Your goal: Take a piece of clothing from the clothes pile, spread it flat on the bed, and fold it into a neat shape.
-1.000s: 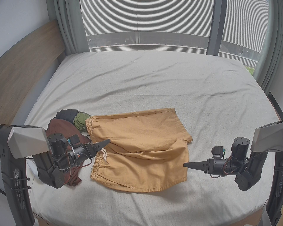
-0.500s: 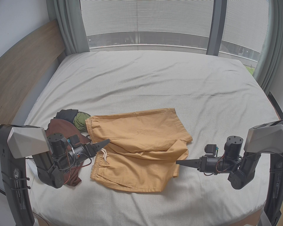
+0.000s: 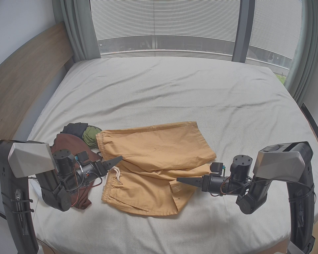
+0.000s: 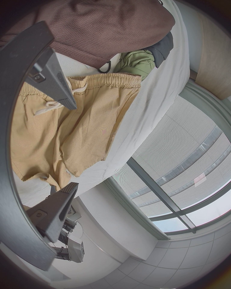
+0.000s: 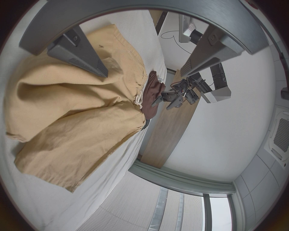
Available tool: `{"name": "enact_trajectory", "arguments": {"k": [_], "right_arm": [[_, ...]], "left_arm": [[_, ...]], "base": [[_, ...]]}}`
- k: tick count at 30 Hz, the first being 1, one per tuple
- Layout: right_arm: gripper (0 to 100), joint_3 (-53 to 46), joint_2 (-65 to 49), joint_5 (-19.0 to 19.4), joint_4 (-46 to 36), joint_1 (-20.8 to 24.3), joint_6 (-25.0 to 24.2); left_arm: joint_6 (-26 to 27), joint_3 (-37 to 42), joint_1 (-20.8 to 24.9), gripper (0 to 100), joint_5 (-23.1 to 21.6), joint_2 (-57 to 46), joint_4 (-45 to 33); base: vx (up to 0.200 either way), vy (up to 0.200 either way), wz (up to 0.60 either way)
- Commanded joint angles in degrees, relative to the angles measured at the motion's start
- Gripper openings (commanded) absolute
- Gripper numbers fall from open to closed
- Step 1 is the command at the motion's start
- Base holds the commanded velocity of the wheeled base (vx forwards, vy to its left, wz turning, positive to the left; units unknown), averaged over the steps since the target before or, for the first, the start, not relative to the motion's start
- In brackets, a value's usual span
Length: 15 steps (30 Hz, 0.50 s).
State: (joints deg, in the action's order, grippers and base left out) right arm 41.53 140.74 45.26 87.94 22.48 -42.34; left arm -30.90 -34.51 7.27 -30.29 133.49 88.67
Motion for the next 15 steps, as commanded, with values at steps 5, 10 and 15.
{"name": "enact_trajectory", "arguments": {"k": [5, 10, 15], "right_arm": [[100, 2.1, 3.8, -1.0, 0.0, 2.0, -0.6], [100, -2.0, 1.4, -2.0, 0.3, 2.0, -0.5], [100, -6.8, -0.6, -2.2, 0.0, 2.0, -0.2]], "left_arm": [[-0.1, 0.0, -0.1, 100, 0.0, 0.2, 0.0], [0.0, 0.0, -0.1, 100, 0.0, 0.2, 0.0], [0.0, 0.0, 0.1, 100, 0.0, 0.2, 0.0]], "base": [[0.0, 0.0, 0.0], [0.0, 0.0, 0.0], [0.0, 0.0, 0.0]]}}
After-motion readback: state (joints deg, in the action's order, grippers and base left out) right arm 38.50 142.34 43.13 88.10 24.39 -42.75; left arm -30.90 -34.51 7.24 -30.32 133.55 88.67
